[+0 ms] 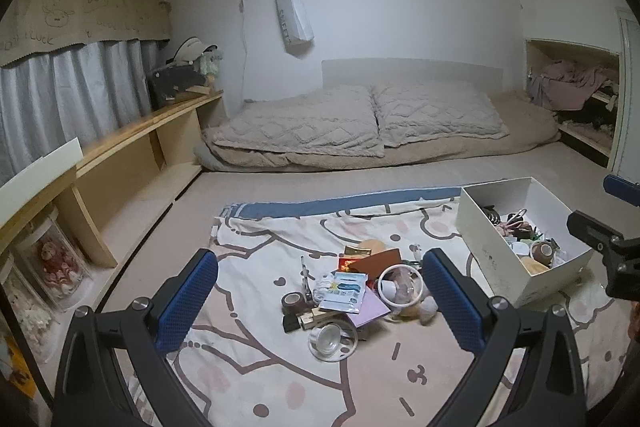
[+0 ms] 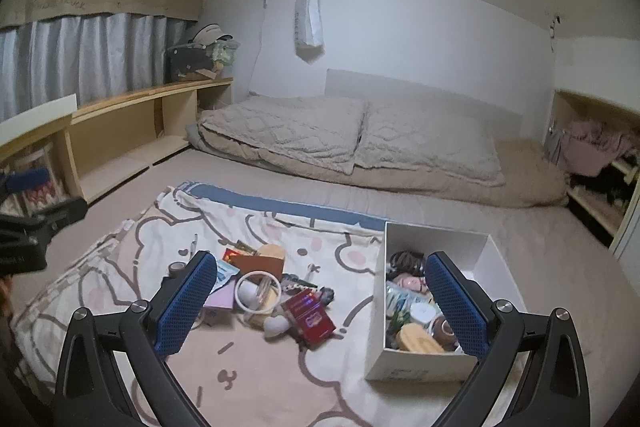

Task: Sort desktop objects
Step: 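Move both tools down toward the clutter pile on the blanket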

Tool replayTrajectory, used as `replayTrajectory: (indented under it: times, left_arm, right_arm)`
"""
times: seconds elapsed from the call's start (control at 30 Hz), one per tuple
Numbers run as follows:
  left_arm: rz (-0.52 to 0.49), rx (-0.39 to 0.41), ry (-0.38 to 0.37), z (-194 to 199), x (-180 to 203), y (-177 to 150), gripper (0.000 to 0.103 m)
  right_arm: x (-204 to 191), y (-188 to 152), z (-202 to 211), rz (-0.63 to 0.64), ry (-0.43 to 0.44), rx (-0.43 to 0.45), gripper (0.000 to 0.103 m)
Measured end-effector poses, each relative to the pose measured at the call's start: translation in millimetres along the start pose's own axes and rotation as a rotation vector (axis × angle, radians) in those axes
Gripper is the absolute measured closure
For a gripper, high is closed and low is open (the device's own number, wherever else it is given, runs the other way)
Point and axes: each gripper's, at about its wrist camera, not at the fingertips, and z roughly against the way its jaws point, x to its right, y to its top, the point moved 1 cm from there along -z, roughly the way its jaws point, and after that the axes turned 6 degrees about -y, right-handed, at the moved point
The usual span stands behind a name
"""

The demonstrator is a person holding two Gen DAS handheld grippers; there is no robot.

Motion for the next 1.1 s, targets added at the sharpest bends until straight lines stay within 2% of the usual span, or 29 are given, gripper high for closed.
replayTrajectory:
  times: [0.2,0.5,0.6,0.83,1.1]
  left_arm:
    - [0.030,0.005,-0.016,-2.6,-5.0,11.4,0.000]
    - [-0.007,-0.040,0.028,-39.2,-6.8,7.6,0.000]
    - [-0.003,-0.078,0.038,-58.6,-11.5,0.0,0.000]
    - [-0.003,-0.168,0.067,-102.0,-19.4,-19.9,0.000]
    - [-0.028,-0.315,0.066,-149.4,-18.9,-54.5,0.000]
  right_arm:
    - [-8.3,1.7,-8.0,0.041,0.007,-0.002,0.000]
    - [-17.6,2.6,-39.5,0.065,0.032,-0.028,0.000]
    - [-17.8,0.0,-55.1,0.068,0.034,-0.039,0.000]
    - [-18.7,-11.5,-100.8,0.042,0.041,-0.131,0.000]
    - [-28.7,-26.3,-138.7,0.057,0.029,-0.212,0.000]
